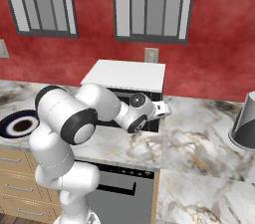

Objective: Pick up the bagel from the plate, place it on the toaster oven rack, close the door, and set the timer.

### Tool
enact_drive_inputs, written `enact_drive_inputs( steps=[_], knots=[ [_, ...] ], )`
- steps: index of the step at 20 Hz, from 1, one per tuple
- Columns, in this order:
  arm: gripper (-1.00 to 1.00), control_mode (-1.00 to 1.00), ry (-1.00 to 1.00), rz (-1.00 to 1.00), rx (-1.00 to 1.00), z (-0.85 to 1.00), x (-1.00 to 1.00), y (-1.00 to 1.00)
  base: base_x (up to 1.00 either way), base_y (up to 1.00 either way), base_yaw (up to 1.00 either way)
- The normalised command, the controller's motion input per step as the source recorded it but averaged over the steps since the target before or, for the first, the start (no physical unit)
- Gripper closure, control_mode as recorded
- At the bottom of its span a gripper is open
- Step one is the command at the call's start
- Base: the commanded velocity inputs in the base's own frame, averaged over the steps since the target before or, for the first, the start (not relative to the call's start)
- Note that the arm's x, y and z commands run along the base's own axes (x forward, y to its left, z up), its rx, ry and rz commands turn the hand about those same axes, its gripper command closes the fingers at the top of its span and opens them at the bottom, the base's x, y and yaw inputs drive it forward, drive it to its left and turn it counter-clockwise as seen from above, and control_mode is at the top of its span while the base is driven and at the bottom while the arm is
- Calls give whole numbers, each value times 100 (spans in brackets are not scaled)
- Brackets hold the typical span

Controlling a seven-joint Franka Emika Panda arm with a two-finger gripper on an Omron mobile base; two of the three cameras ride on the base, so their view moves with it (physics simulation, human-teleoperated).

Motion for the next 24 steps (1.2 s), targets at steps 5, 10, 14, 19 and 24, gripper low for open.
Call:
enact_drive_inputs(
  steps=[5, 10, 14, 19, 24],
  knots=[
    [100, -100, 2, 0, 0, -18, 37, -21, 0, 0, 0],
    [100, -100, 5, 0, 2, -6, 42, -33, 0, 0, 0],
    [100, -100, 13, 0, 12, 0, 47, -63, 0, 0, 0],
    [100, -100, 17, 0, 19, 0, 43, -65, 0, 0, 0],
    [100, -100, 9, 1, 31, 0, 26, -71, 0, 0, 0]
  ],
)
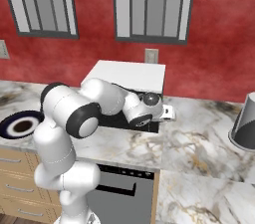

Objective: Pick up the bagel from the plate, place it on the toaster oven rack, close the door, and set the timer.

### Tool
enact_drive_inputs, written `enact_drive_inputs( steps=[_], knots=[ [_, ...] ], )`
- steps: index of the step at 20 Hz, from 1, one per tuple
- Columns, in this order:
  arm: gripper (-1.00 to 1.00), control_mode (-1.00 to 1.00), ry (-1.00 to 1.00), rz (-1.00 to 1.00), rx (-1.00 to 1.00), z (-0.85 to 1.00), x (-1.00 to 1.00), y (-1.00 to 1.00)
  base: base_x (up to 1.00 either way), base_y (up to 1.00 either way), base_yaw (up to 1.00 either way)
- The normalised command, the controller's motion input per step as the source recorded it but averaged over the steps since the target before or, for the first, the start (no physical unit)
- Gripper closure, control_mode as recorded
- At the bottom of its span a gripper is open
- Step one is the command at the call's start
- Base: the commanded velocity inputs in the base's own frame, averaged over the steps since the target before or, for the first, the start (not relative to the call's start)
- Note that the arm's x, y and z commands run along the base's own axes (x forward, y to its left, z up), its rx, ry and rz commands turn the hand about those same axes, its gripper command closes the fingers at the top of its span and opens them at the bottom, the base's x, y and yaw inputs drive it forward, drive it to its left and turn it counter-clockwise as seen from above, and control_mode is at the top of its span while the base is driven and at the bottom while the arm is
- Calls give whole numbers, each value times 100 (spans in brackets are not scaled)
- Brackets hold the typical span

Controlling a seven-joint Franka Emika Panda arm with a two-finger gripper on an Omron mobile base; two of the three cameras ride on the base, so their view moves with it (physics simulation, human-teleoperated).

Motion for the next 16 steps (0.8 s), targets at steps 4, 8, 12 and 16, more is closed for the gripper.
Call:
enact_drive_inputs(
  steps=[4, 8, 12, 16],
  knots=[
    [100, -100, 7, 13, 43, 2, 23, -87, 0, 0, 0],
    [100, -100, 5, 20, 46, 7, 23, -89, 0, 0, 0],
    [100, -100, 5, 23, 48, 4, 34, -90, 0, 0, 0],
    [100, -100, 21, 27, 53, 2, 37, -87, 0, 0, 0]
  ],
)
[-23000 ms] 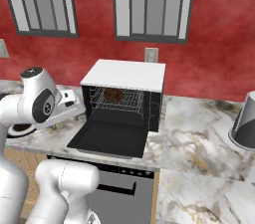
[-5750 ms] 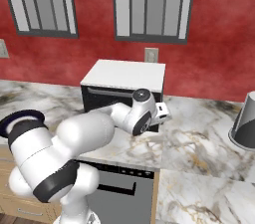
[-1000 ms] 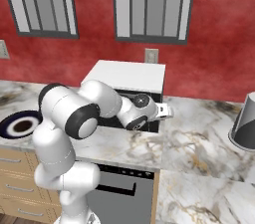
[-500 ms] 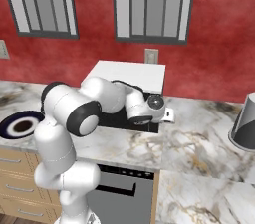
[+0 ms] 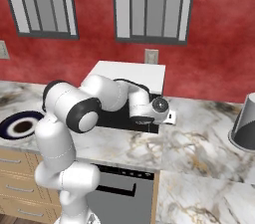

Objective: Pick up the bagel from the plate, place it on the toaster oven rack, close the door, and set the timer.

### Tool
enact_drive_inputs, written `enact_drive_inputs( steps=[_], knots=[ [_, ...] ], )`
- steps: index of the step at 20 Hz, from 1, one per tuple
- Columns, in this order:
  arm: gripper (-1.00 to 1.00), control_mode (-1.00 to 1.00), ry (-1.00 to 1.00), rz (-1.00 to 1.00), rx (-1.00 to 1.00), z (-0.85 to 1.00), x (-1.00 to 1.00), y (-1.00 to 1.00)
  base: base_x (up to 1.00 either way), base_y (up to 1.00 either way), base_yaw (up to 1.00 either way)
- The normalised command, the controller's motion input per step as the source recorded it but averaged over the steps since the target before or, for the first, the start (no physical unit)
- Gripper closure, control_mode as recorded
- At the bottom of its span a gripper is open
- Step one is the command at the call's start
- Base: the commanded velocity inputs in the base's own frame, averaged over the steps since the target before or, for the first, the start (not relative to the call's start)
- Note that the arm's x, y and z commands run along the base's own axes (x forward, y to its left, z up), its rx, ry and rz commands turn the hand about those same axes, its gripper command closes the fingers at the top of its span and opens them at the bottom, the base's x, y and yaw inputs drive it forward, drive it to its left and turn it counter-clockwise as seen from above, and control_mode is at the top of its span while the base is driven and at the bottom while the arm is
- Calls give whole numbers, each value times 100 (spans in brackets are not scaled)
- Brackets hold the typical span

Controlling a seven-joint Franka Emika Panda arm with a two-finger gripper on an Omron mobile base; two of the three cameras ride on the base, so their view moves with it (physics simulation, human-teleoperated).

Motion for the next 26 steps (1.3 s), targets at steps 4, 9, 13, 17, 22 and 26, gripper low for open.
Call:
enact_drive_inputs(
  steps=[4, 9, 13, 17, 22, 26],
  knots=[
    [100, -100, 35, 29, 57, 0, 32, -73, 0, 0, 0],
    [100, -100, 45, 29, 63, 0, 32, -65, 0, 0, 0],
    [100, -100, 54, 29, 71, 0, 38, -53, 0, 0, 0],
    [100, -100, 58, 30, 71, 0, 34, -45, 0, 0, 0],
    [100, -100, 58, 32, 65, 8, 14, -37, 0, 0, 0],
    [100, -100, 7, 21, 37, 54, -8, -14, 0, 0, 0]
  ],
)
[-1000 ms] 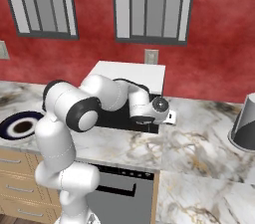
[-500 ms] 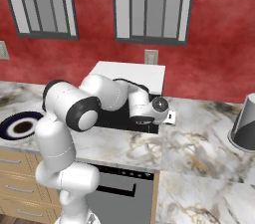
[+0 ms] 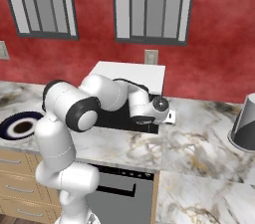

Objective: Pick up the bagel from the plate, place it on the toaster oven rack, close the door, and set the timer.

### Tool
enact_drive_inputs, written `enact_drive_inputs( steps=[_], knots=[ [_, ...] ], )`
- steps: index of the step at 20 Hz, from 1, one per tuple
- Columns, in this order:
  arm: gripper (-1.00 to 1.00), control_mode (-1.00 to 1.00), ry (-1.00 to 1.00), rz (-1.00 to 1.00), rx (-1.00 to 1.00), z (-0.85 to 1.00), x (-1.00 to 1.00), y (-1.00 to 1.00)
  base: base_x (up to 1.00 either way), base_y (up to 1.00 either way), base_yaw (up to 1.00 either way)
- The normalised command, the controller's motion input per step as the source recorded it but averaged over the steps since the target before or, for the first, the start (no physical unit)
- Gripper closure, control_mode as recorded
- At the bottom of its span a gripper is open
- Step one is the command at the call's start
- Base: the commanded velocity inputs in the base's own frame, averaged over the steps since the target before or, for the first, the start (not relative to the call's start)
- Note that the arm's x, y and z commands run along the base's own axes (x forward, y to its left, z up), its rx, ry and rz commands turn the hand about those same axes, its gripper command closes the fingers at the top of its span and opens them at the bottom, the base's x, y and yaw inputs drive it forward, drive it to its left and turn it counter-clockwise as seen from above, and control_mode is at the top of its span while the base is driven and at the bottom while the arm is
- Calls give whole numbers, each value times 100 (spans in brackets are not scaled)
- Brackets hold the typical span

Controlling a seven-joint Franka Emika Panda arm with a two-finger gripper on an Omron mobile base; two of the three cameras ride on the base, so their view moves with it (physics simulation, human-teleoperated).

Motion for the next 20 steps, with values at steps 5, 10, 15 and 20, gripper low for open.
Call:
enact_drive_inputs(
  steps=[5, 10, 15, 20],
  knots=[
    [100, -100, -4, 14, 9, 85, -17, 0, 0, 0, 0],
    [100, -100, -1, 9, 9, 100, -4, 0, 0, 0, 0],
    [100, -100, 0, 7, 16, 100, -4, 0, 0, 0, 0],
    [100, -100, 5, 11, 20, 100, 1, -6, 0, 0, 0]
  ],
)
